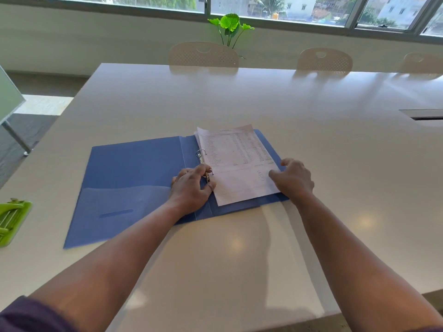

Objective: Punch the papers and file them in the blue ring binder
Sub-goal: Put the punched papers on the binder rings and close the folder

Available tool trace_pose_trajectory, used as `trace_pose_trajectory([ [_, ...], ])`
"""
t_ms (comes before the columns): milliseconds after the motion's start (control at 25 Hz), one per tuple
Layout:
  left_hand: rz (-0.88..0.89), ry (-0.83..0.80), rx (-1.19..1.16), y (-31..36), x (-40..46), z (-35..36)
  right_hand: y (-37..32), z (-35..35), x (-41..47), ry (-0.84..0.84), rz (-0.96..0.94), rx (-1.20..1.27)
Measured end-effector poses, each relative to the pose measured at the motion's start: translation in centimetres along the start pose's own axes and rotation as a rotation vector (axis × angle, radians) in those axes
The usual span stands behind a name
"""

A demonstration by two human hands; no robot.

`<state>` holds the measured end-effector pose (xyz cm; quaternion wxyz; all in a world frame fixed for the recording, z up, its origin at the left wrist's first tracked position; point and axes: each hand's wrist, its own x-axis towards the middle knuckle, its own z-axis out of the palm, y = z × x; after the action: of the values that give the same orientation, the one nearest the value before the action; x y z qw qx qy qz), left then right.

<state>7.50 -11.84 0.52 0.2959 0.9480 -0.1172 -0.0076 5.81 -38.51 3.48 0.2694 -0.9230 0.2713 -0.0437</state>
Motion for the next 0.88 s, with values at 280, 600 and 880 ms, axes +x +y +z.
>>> trace_pose_trajectory([
  [280, 0.09, -0.07, 0.049, -2.7, 0.2, -0.9, -2.6, 3.1, -4.9, -0.174, -0.389, -0.381],
  [600, 0.104, -0.057, 0.145, -1.8, -0.6, -1.0, -6.2, 6.7, -6.8, -0.268, -0.664, -0.157],
  [880, 0.121, -0.03, 0.114, -1.8, -0.9, -0.9, -6.4, 9.1, -7.0, -0.254, -0.646, -0.08],
])
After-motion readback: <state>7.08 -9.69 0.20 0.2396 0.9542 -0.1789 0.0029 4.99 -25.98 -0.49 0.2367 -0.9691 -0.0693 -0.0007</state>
